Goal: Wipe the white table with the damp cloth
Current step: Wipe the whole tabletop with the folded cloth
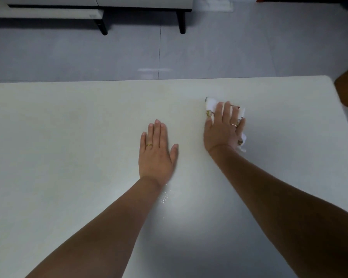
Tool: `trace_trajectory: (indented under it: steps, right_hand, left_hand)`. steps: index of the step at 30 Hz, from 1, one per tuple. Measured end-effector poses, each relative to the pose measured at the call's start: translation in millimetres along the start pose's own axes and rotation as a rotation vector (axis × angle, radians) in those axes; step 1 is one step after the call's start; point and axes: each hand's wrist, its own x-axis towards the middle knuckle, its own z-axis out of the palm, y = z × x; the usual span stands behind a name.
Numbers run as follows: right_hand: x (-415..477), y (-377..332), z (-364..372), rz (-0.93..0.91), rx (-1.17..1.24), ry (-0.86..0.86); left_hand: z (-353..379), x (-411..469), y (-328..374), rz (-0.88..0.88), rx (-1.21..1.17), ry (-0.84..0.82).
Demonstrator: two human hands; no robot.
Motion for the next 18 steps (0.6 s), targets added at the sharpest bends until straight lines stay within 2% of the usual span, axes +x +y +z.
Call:
trace_trajectory:
  steps: [2, 4, 6, 8, 10, 13, 15, 16, 18]
  right_hand:
    - [-9.9, -31.5, 6.8, -0.1, -0.029, 0.004]
    - [-15.9, -54.7, 10.6, -0.37, -0.044, -0.024]
    - [-7.2, -54.1, 8.0, -0.615, -0.052, -0.061]
    - [10.7, -34.4, 4.8, -0.753, -0.109, -0.048]
    - [33.8, -9.6, 1.8, -0.657, -0.161, -0.006]
    - [59.7, 9.9, -4.8, -0.21, -0.077, 0.004]
    - [61.6, -10.7, -4.4, 0.004, -0.024, -0.008]
    - [58.5, -29.8, -3.3, 0.022, -0.026, -0.02]
    - [46.5, -73.2, 3.1, -0.159, -0.047, -0.041]
  left_hand:
    - [0.8, -0.9, -0.7, 0.002, 0.012, 0.004]
    - [0.7, -0.7, -0.5, 0.009, 0.011, 0.008]
    - [-0.1, -0.9, -0.2, 0.008, 0.002, 0.003]
    - [-0.3, -1.5, -0.4, 0.001, -0.01, -0.002]
    - [0.3, -1.1, -0.6, -0.003, -0.017, -0.005]
    - [1.0, -0.7, -0.6, -0.001, -0.031, -0.01]
    - [1.6, -0.4, -0.7, -0.005, -0.029, -0.004]
    - [1.7, -0.3, -0.4, -0.009, -0.024, -0.003]
    - [1.3, 0.2, 0.6, -0.011, -0.018, -0.009]
